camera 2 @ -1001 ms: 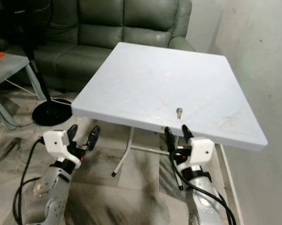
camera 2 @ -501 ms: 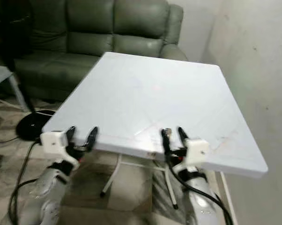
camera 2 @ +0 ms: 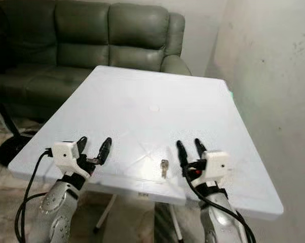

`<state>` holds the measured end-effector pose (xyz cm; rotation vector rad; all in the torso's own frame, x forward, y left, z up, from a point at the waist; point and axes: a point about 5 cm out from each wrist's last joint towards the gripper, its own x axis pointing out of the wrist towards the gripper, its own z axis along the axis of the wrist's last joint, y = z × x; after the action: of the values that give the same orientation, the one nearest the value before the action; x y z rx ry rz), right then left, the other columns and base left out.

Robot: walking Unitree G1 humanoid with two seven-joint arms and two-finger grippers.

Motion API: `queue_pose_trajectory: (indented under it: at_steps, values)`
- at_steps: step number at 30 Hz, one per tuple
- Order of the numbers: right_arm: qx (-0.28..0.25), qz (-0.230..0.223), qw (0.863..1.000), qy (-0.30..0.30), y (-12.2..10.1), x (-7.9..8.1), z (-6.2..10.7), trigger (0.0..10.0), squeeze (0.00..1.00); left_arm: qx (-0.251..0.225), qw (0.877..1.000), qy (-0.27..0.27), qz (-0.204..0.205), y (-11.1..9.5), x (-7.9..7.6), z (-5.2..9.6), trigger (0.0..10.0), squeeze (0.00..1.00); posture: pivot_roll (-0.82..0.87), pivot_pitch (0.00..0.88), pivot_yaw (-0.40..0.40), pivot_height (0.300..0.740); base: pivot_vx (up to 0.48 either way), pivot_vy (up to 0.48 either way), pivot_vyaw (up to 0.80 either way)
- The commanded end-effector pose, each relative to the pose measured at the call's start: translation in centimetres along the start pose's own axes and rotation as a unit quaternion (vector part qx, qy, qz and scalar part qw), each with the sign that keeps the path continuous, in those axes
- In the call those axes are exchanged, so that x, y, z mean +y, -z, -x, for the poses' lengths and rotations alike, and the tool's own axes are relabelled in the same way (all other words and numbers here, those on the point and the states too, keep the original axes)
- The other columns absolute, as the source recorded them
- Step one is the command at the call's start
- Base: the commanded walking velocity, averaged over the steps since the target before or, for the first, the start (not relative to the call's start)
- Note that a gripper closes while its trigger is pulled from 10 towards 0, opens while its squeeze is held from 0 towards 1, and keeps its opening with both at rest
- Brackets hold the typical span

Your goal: Hang keys on a hook

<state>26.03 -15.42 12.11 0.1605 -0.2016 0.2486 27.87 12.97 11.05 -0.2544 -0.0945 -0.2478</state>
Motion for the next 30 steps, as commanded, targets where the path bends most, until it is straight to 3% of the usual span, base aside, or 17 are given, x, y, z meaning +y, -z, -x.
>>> queue_pose_trajectory:
  at_steps: [1,5,7,11,13,14,15,27,28,30]
  values:
    - [0.001,-0.008,1.000,0.001,-0.2,-0.5,0.3,10.0,1.00,0.000,1.000,0.009,-0.002,0.2,-0.7,0.0,10.0,0.00,0.00,0.012,-0.063,0.740,0.000,0.000,0.00]
    - [-0.001,-0.010,1.000,-0.007,-0.4,-0.5,0.3,10.0,1.00,0.002,1.000,0.013,-0.010,0.3,-0.9,0.2,10.0,0.00,0.00,0.018,-0.064,0.740,0.000,0.000,0.00]
    - [0.002,0.015,1.000,-0.016,-0.4,-0.6,0.4,10.0,1.00,0.005,1.000,0.023,-0.012,0.5,-1.2,0.4,10.0,0.00,0.00,0.023,-0.064,0.740,0.000,0.000,0.00]
    - [0.010,0.021,0.999,-0.022,-0.3,-0.7,0.3,10.0,1.00,0.010,0.999,0.037,-0.023,0.8,-1.5,0.7,10.0,0.00,0.00,0.023,-0.064,0.740,0.000,0.000,0.00]
    - [0.042,0.043,0.996,-0.060,0.1,-0.5,0.0,10.0,1.00,0.024,0.998,0.047,-0.036,1.3,-1.7,1.1,10.0,0.00,0.00,0.028,-0.063,0.740,0.000,0.000,0.00]
    - [0.051,0.051,0.995,-0.066,0.2,-0.5,-0.1,10.0,0.16,0.028,0.998,0.052,-0.032,1.5,-1.9,1.2,10.0,0.00,0.00,0.032,-0.062,0.740,0.000,0.000,0.00]
    - [0.059,0.056,0.994,-0.070,0.3,-0.5,-0.3,10.0,0.00,0.032,0.997,0.054,-0.033,1.6,-1.9,1.3,10.0,0.00,0.00,0.032,-0.062,0.740,0.000,0.000,0.00]
    - [0.115,0.088,0.985,-0.089,0.2,-0.2,-4.7,10.0,0.00,0.056,0.994,0.086,-0.048,2.3,-3.1,1.6,10.0,0.00,0.01,0.043,-0.063,0.740,0.000,0.000,0.00]
    - [0.126,0.065,0.986,-0.091,0.4,0.0,-5.1,10.0,0.00,0.056,0.993,0.087,-0.051,2.2,-3.2,1.6,10.0,0.00,0.01,0.043,-0.063,0.740,0.000,0.000,0.00]
    - [0.145,0.060,0.984,-0.087,0.7,0.0,-5.4,10.0,0.00,0.055,0.993,0.088,-0.049,2.1,-3.2,1.5,10.0,0.00,0.02,0.043,-0.068,0.740,0.000,0.000,0.00]
